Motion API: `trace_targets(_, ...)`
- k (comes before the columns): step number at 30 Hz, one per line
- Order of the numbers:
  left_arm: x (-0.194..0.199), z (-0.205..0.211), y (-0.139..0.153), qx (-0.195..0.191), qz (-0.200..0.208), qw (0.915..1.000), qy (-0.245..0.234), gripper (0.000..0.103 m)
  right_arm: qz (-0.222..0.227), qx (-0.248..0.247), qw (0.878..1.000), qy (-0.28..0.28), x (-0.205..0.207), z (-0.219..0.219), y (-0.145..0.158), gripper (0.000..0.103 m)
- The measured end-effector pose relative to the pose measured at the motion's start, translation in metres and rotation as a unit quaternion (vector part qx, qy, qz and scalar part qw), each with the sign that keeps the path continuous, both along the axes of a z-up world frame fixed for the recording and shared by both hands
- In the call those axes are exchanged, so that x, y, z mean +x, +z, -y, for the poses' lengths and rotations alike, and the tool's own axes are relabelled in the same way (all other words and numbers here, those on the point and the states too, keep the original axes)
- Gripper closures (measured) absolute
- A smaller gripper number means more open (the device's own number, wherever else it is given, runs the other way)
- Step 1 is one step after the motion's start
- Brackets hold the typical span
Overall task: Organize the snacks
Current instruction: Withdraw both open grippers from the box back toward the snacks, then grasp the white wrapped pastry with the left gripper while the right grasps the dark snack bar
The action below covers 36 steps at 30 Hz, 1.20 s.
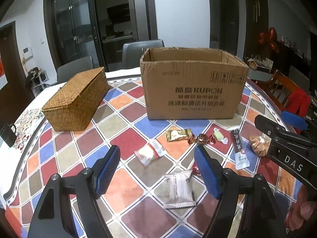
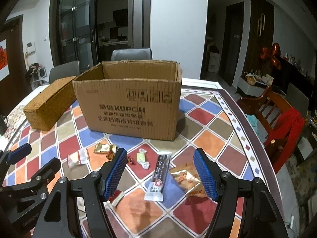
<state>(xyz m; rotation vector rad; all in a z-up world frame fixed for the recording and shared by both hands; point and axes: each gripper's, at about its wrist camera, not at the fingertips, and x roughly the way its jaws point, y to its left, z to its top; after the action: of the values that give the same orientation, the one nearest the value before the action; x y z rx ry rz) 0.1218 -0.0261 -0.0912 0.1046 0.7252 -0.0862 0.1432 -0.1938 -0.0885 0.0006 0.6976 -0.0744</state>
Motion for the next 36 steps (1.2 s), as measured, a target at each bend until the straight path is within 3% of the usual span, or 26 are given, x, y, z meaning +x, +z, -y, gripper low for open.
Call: trace_targets(36, 0.000, 0.015, -0.064, 0.009, -0.068, 0.9974, -0.020, 0.027, -0.070, 0.005, 0.998, 0.000, 0.011, -0.002, -0.069, 0.033)
